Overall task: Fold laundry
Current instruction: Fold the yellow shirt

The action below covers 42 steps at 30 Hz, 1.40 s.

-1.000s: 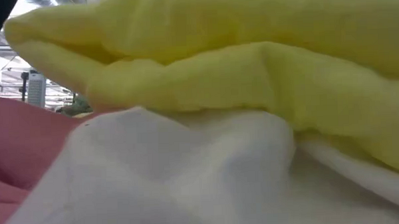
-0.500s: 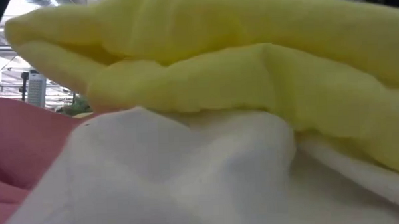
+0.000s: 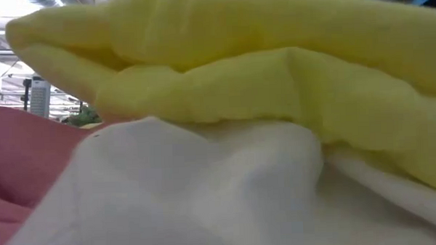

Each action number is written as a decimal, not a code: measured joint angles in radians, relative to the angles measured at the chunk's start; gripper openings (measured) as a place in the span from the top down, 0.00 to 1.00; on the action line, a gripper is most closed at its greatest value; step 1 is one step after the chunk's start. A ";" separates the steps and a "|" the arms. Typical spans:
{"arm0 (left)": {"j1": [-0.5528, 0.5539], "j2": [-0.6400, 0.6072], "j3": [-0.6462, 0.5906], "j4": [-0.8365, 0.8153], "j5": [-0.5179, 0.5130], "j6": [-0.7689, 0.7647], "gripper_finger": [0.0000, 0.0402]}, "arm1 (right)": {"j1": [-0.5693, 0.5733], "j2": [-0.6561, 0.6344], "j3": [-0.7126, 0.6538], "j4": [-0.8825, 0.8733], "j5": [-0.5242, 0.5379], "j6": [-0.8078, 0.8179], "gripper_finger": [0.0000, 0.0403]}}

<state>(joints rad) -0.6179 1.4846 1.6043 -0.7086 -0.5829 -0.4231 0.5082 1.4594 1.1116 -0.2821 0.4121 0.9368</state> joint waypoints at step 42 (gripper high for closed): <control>-0.328 -0.186 0.000 -0.833 -0.342 -0.494 0.63 | -0.327 0.889 0.857 -0.246 -0.274 -0.147 0.97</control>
<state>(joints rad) -0.9455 1.2991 1.6039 -1.5414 -0.9249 -0.9173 0.1815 2.3480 1.9682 -0.5278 0.1379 0.7901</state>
